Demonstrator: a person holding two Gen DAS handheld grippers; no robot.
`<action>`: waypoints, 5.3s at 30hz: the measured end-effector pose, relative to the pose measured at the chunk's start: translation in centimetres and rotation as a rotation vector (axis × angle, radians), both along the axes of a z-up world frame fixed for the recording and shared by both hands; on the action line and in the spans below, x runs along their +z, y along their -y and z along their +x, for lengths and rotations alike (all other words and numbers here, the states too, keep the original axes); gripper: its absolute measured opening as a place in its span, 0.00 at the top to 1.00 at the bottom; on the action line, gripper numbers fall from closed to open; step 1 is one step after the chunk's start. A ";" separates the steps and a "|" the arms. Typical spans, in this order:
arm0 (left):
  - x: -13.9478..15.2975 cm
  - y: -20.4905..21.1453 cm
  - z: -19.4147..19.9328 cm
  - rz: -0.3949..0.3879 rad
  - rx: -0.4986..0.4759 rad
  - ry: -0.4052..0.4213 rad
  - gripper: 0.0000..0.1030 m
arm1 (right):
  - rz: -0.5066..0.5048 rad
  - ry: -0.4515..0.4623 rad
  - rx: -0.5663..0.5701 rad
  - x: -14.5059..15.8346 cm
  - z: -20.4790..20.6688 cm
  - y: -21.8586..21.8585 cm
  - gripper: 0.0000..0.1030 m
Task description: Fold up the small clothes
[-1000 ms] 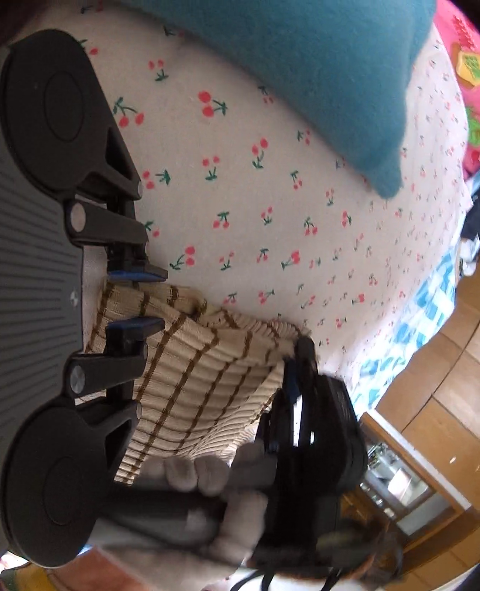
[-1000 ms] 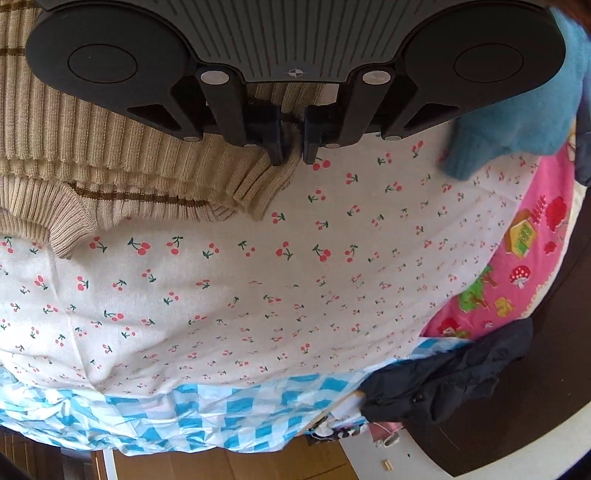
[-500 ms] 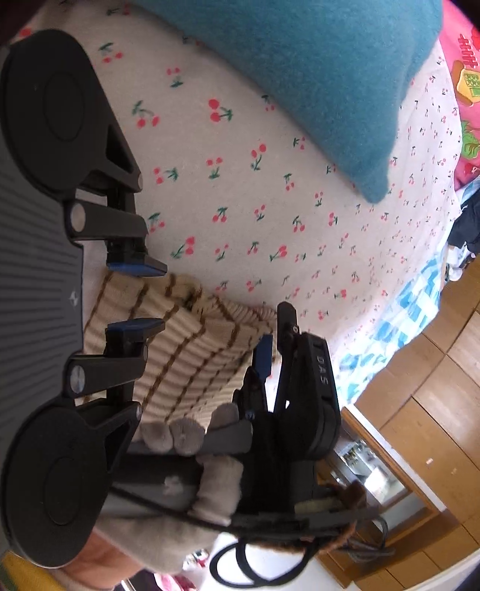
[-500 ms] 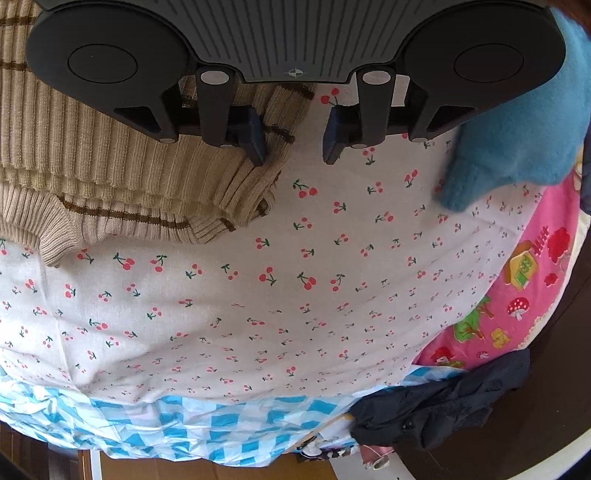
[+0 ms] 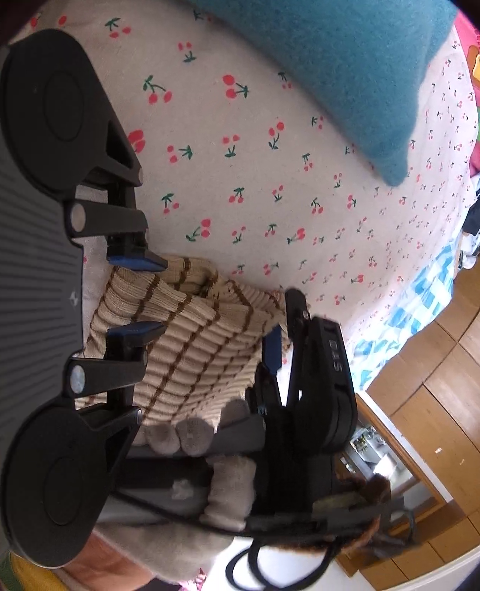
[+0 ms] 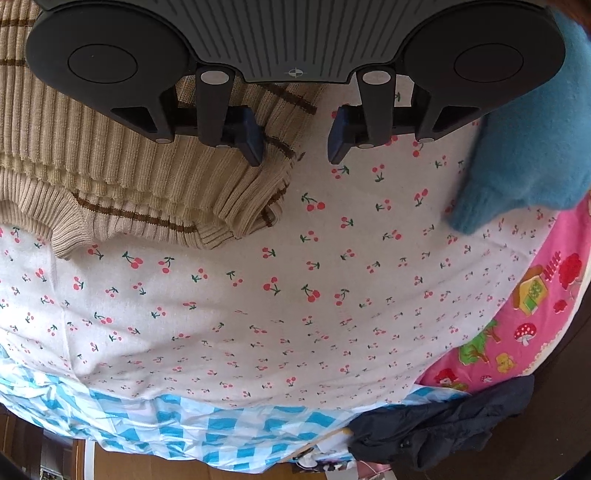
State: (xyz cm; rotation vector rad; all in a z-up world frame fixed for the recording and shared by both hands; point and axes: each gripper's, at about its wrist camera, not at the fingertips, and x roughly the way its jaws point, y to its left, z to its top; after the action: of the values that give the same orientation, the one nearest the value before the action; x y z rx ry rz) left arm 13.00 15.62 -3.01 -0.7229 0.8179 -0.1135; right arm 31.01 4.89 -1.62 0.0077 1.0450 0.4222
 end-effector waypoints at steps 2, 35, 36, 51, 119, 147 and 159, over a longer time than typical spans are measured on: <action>0.0 0.2 0.1 -0.004 -0.014 0.000 0.67 | -0.009 -0.019 0.000 -0.3 0.3 -0.3 0.60; 0.5 -0.4 -0.7 -0.041 0.049 0.050 0.63 | -0.357 0.091 0.149 -1.2 -1.2 -3.8 0.85; 0.3 -0.6 -0.7 -0.049 0.053 0.042 0.62 | -0.328 0.087 0.137 -0.9 -1.1 -3.2 0.87; -0.1 1.6 0.2 0.037 -0.017 0.047 0.55 | -0.036 0.079 0.046 3.4 -1.8 4.2 0.90; 6.4 30.9 -2.7 0.456 -0.720 0.189 0.65 | 0.594 0.071 -0.423 -0.5 -11.4 40.8 0.80; 6.7 25.4 4.0 0.436 -0.467 0.208 0.61 | 0.404 0.204 -0.397 1.7 -10.0 37.0 0.90; 5.0 25.4 7.5 0.417 -0.423 0.228 0.60 | 0.244 0.250 -0.424 -0.1 -4.0 36.0 0.52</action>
State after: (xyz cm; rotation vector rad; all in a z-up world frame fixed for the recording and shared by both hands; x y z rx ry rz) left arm 20.54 -9.78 2.00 -0.1336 0.7339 -0.3858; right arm 27.02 -31.15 -1.73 0.3790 0.7153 0.1558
